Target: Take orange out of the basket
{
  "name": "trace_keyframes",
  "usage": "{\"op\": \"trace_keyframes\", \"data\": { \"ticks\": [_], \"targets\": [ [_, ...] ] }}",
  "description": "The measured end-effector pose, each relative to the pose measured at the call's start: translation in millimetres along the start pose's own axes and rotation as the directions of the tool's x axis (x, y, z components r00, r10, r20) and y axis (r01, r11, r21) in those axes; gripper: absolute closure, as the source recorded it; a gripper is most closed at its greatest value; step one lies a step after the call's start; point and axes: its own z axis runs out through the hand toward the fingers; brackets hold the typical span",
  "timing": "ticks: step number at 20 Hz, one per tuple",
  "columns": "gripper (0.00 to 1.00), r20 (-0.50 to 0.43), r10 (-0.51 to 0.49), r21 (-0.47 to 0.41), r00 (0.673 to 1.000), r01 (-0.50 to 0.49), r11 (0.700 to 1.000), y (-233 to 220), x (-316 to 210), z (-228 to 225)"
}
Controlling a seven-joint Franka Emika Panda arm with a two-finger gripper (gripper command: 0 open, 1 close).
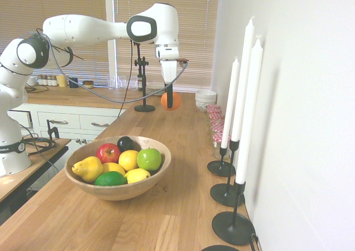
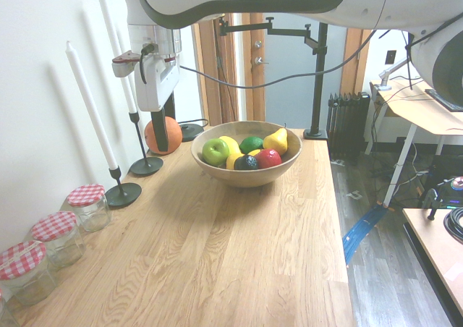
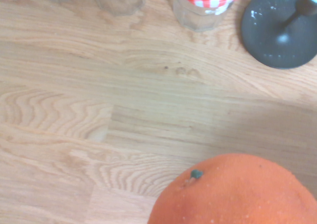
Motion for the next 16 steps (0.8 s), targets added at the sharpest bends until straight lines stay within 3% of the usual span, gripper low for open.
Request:
{"op": "trace_keyframes", "data": {
  "ticks": [6,8,12,16],
  "targets": [
    [1.0,-0.026,0.049,-0.014,0.998,-0.05,0.999,-5.9,-1.2,-4.0],
    [1.0,-0.032,0.063,-0.009,0.997,-0.063,0.998,-51.1,-22.0,26.3],
    [1.0,-0.024,0.064,-0.013,0.998,-0.064,0.998,-154.8,-104.7,130.4],
    [1.0,-0.015,0.084,-0.022,0.996,-0.085,0.996,-159.2,-131.6,173.0]
  ]
}}
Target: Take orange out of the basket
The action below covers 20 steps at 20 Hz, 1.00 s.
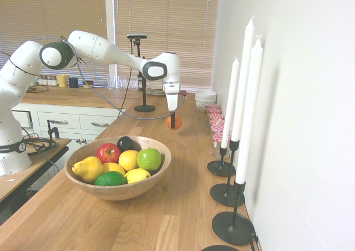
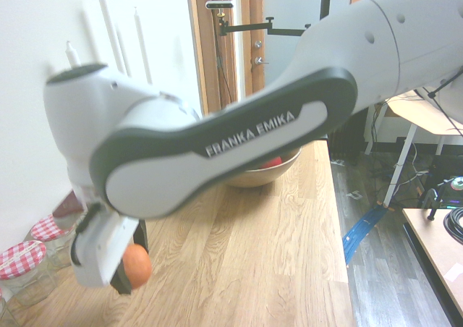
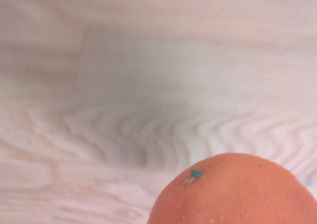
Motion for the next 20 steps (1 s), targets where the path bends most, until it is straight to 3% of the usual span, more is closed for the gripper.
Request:
{"op": "trace_keyframes", "data": {
  "ticks": [5,17,18,20],
  "targets": [
    [1.0,0.01,0.034,-0.003,0.999,-0.034,0.999,33.6,0.1,6.9],
    [1.0,0.025,0.067,0.001,0.997,-0.067,0.998,56.4,-11.9,34.9],
    [0.0,0.023,0.069,0.004,0.997,-0.069,0.998,57.3,-12.6,35.0],
    [0.0,0.022,0.074,0.007,0.997,-0.074,0.997,58.5,-14.3,35.3]
  ]
}}
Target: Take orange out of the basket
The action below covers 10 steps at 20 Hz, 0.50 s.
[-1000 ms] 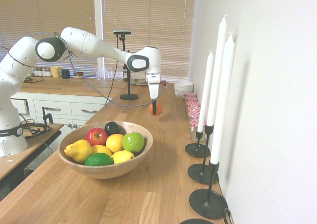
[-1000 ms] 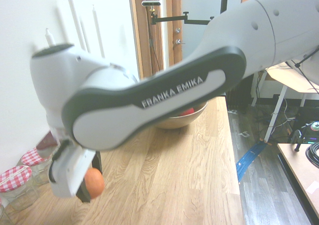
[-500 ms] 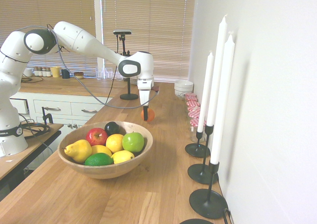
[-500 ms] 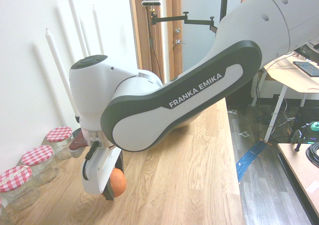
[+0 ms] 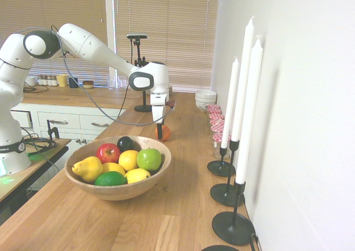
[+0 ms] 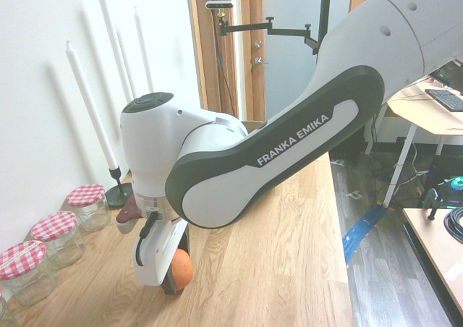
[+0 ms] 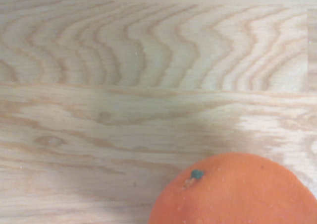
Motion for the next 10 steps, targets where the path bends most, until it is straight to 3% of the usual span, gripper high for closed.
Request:
{"op": "trace_keyframes", "data": {
  "ticks": [10],
  "targets": [
    [0.0,0.011,0.027,-0.002,1.0,-0.027,1.0,14.6,-14.9,4.4]
  ]
}}
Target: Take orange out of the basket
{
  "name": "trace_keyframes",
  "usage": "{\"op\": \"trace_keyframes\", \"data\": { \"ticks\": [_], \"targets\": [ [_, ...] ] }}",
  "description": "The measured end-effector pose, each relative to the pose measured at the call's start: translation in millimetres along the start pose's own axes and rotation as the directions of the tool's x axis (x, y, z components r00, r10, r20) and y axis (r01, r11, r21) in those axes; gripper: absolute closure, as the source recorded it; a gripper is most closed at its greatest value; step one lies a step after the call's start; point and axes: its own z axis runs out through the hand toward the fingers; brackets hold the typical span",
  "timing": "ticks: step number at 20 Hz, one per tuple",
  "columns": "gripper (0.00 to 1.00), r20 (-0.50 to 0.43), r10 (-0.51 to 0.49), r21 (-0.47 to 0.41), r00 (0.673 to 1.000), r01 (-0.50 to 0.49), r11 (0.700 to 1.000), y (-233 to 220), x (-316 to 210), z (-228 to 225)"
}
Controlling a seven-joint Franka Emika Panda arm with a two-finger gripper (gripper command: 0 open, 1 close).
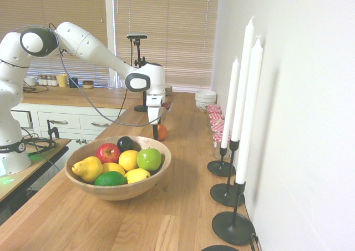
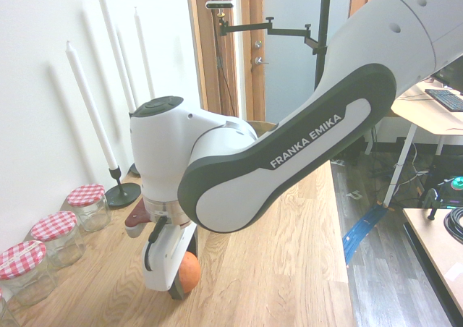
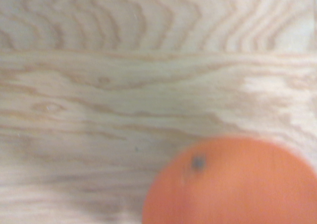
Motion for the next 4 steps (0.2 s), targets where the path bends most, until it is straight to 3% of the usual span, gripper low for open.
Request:
{"op": "trace_keyframes", "data": {
  "ticks": [4],
  "targets": [
    [0.0,-0.009,0.017,0.021,1.0,-0.017,1.0,21.8,-6.3,-11.5]
  ]
}}
